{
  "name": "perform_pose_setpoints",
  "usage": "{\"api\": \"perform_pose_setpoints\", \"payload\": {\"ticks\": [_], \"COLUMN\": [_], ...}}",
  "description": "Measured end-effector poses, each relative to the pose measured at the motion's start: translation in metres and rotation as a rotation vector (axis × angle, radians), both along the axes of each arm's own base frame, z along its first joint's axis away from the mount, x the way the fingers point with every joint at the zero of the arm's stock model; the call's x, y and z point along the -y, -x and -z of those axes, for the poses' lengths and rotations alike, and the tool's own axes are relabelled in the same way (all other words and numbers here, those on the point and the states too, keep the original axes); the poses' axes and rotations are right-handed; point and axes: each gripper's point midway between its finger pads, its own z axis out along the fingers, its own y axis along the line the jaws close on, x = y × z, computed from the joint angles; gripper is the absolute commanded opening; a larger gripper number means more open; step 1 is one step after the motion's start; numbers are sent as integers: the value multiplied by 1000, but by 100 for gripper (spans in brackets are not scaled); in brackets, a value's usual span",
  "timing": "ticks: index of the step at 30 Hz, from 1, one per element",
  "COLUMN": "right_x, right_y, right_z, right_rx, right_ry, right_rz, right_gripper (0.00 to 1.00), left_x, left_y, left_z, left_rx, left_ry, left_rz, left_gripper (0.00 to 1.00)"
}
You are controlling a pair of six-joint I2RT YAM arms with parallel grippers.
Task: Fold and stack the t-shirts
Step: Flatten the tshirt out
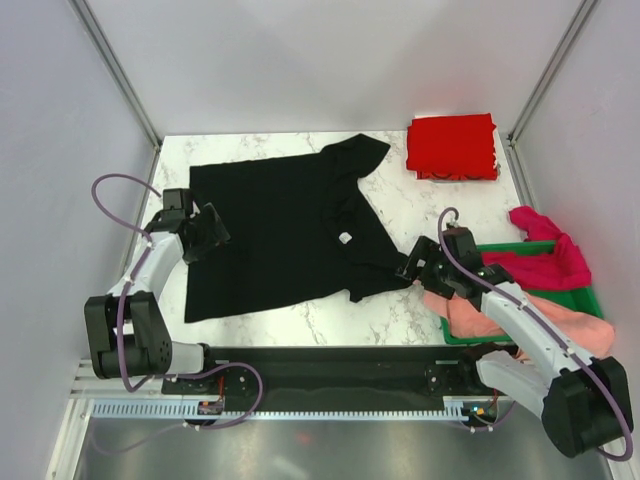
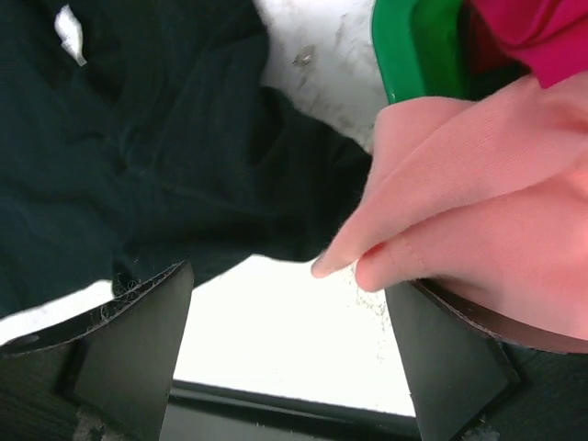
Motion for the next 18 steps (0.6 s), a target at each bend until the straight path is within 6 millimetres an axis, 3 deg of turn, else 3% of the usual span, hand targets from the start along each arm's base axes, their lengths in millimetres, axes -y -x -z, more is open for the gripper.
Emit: {"api": "perform_pose_setpoints", "payload": {"ticks": [4,7,10,12,18], "right_x": [-6,-16,-32,-47,-127], "right_y": [2,-13,-49,-77,-155], "right_z": [-20,-49,-80,-90,-74], "right_rx": [55,115,160,171,139], "right_ry": [-50,-80,-85,-69,34], "right_rz": [-42,-66,-93,-113,-271], "right_gripper": [94,94,95,95,91], "left_x": [-2,-3,-1,-2,-2], "left_y": [1,2,3,3,6], "left_z": [-6,-20,-39,-49,-44], "left_rx": [19,66,134,168,158], "left_ry": [-11,-19,-19,-26,-33], "left_rz": [-7,-9,-5,0,9], "left_gripper": [85,85,85,85,85]}}
